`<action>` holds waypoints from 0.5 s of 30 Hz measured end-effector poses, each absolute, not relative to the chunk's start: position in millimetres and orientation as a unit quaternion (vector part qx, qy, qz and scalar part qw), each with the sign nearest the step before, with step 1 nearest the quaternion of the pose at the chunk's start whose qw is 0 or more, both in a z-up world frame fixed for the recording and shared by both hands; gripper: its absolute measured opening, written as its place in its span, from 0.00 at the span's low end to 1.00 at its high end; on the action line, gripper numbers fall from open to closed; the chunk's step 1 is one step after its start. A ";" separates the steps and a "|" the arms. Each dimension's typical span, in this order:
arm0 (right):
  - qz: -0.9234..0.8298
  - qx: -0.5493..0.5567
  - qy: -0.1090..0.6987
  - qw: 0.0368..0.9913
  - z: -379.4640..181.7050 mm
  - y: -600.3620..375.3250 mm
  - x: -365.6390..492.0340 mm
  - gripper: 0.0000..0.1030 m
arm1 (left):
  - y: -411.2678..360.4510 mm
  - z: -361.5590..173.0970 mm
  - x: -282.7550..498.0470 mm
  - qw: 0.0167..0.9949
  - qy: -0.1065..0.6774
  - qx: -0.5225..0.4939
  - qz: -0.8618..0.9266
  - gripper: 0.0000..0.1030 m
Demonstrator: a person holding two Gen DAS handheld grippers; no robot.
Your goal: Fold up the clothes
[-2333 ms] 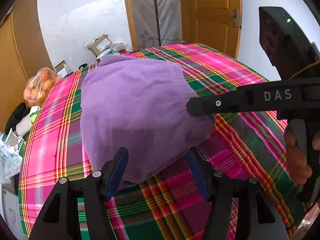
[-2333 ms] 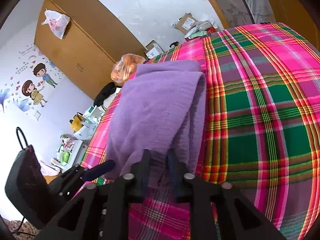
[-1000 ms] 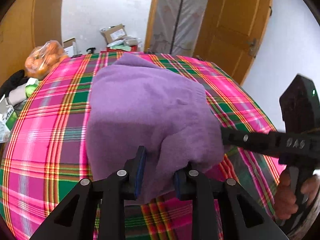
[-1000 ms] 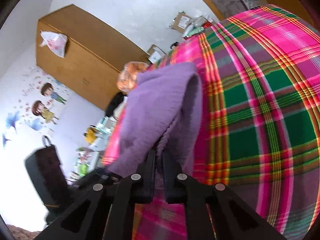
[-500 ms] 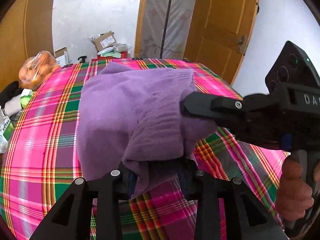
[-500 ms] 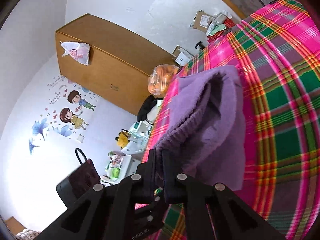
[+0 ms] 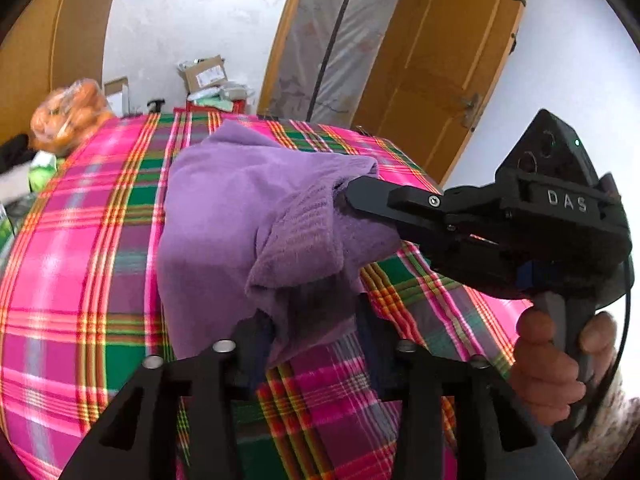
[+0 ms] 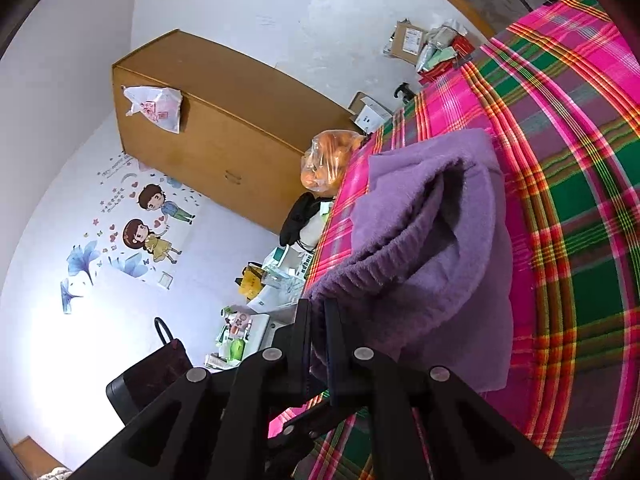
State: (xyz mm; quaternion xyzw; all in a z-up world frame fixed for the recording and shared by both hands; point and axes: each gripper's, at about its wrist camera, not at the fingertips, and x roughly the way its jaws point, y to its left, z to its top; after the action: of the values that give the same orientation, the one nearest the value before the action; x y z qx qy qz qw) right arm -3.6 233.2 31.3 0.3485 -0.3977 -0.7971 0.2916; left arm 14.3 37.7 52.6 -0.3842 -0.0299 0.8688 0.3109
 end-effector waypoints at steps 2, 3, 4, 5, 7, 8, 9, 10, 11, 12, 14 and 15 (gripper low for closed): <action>-0.796 0.351 -0.396 0.294 30.8 231.3 -3.0 0.06 | 39.8 52.1 13.2 0.299 -0.025 -0.387 0.872 0.44; -0.795 0.351 -0.396 0.296 30.8 230.5 -2.5 0.06 | 40.9 52.1 12.7 0.294 -0.021 -0.388 0.873 0.44; -0.795 0.351 -0.396 0.297 30.8 229.6 -1.7 0.06 | 43.2 51.6 12.0 0.288 -0.014 -0.389 0.875 0.44; -0.794 0.351 -0.395 0.299 30.9 228.6 -0.6 0.06 | 45.8 50.3 11.2 0.281 -0.007 -0.391 0.877 0.44; -0.794 0.353 -0.393 0.302 30.7 227.2 0.2 0.06 | 48.2 48.5 8.9 0.273 -0.003 -0.394 0.878 0.44; -0.794 0.355 -0.392 0.299 30.1 227.1 0.3 0.07 | 48.5 47.0 8.5 0.272 -0.004 -0.395 0.877 0.44; -0.794 0.357 -0.392 0.297 28.7 227.7 0.5 0.07 | 48.1 45.5 8.0 0.268 -0.005 -0.397 0.878 0.44; -0.794 0.359 -0.392 0.295 27.4 228.3 0.8 0.07 | 46.9 44.1 7.4 0.261 -0.006 -0.397 0.880 0.44; -0.794 0.360 -0.392 0.293 26.3 229.1 1.1 0.07 | 46.0 42.9 6.1 0.252 -0.006 -0.399 0.882 0.44; -0.794 0.362 -0.392 0.292 25.4 230.0 1.5 0.07 | 45.6 41.8 3.9 0.241 -0.004 -0.400 0.884 0.44; -0.793 0.363 -0.391 0.294 25.2 229.3 2.6 0.07 | 44.7 39.7 -0.5 0.218 0.001 -0.403 0.889 0.44; -0.792 0.364 -0.390 0.297 25.3 228.5 3.1 0.07 | 43.9 38.9 -2.5 0.207 0.002 -0.404 0.891 0.44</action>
State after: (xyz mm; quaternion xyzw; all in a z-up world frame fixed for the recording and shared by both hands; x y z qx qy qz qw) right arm 3.1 228.5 25.3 0.3637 -0.3900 -0.7922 0.2966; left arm -2.5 43.9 38.9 -0.4036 0.0024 0.8911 0.2075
